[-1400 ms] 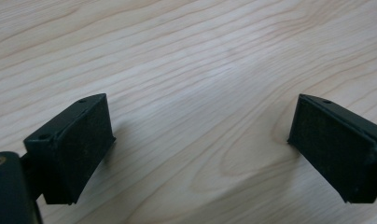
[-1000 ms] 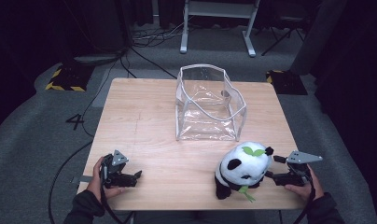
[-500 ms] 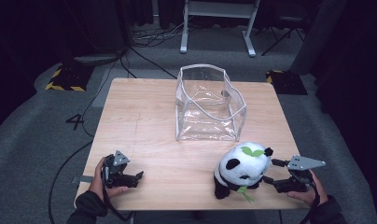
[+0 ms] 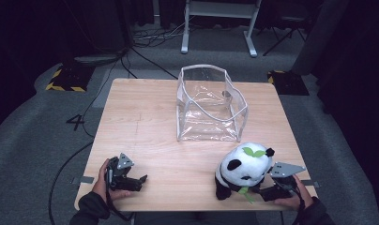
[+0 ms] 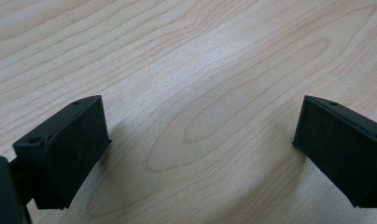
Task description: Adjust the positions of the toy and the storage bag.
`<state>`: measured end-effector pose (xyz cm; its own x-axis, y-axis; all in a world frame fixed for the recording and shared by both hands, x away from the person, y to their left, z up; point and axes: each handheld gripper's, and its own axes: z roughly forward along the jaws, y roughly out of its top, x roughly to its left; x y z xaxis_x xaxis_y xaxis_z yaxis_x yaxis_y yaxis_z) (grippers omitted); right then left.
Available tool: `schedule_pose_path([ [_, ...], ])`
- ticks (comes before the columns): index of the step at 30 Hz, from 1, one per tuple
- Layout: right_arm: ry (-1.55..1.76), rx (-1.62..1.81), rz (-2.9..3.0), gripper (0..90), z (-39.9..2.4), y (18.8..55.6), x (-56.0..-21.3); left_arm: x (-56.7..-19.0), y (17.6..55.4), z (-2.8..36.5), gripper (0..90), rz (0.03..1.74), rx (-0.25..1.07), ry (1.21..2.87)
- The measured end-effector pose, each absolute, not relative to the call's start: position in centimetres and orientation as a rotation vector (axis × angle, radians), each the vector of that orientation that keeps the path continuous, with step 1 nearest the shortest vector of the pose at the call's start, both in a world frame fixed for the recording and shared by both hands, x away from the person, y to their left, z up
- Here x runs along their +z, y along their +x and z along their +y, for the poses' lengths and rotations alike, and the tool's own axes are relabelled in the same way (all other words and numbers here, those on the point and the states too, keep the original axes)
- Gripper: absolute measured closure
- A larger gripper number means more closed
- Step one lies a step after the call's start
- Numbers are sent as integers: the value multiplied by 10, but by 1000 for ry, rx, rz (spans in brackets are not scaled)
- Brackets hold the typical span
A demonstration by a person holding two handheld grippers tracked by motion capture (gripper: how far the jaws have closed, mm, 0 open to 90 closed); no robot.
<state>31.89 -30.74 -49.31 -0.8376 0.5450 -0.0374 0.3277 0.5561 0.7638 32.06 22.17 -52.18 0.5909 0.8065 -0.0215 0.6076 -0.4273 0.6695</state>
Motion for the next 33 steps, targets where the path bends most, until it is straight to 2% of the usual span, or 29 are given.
schedule_pose_path([
  [11, 787, 1159, 2473, 258, -285, 336, -505, -522, 323, 217, 27, 1089, 392, 2193],
  [15, 796, 1136, 2465, 321, -271, 343, -509, -522, 322, 210, 27, 1072, 384, 2199],
  [16, 811, 1123, 2453, 388, -266, 346, -510, -521, 322, 205, 29, 1076, 384, 2195],
  [22, 838, 1130, 2436, 487, -253, 355, -512, -521, 321, 189, 35, 1041, 373, 2207],
  [33, 832, 1124, 2428, 542, -217, 375, -513, -521, 327, 175, 32, 992, 352, 2226],
])
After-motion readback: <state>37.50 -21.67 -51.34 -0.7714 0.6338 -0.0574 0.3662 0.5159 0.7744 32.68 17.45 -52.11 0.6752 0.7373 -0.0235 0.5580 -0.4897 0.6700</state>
